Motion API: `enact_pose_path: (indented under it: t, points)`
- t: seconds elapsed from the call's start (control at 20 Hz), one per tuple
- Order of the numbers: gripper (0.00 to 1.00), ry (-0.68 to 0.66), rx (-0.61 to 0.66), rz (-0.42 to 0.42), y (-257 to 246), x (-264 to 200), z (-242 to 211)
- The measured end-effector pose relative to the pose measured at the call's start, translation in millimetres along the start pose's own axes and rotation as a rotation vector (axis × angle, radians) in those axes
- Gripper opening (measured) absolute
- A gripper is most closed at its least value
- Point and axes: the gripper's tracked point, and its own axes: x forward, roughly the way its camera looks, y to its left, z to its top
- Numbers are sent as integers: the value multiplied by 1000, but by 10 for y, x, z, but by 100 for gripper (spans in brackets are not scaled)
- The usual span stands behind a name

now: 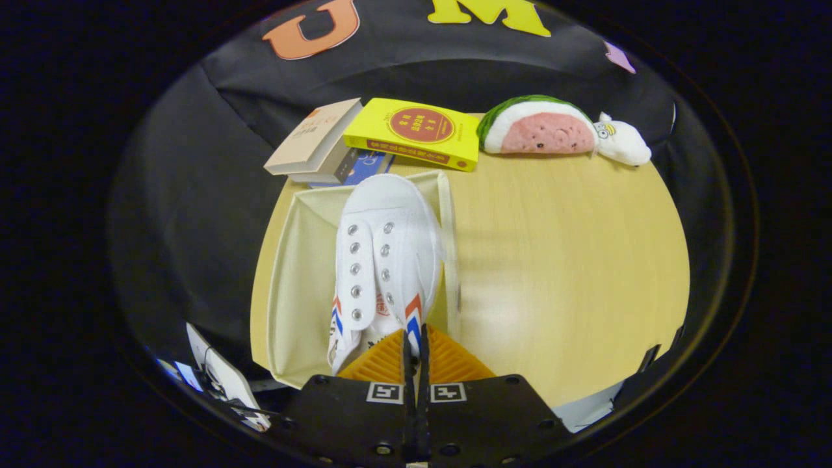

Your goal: Open the storage box then place both shoes into the box .Put the left shoe in first, then the right shoe, with the right side of both shoes facing outward in a uniform manner.

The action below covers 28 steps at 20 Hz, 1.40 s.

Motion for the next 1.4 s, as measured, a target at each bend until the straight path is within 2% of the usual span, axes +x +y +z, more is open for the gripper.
enact_pose_path:
  t: [0.4, 0.55, 0.65, 0.7, 0.75, 0.85, 0.9, 1.05, 1.1, 1.4]
  points:
    - [1, -45, -14, -115, 9, 155, -91]
    - [3, -68, 10, -102, 11, 149, -86]
    - [14, -71, 21, -50, 105, 195, -74]
    - [24, -68, 22, -16, 167, 182, -97]
    - [31, -77, 23, -7, 185, 135, -97]
    - [32, -104, 7, -15, 171, 55, -55]
    - [37, -116, 2, -11, 174, -46, -54]
    - [58, -164, 5, -12, 76, -348, -20]
    - [71, -191, -1, -23, 6, -469, -1]
    - [91, -456, -85, -155, -576, -1419, 202]
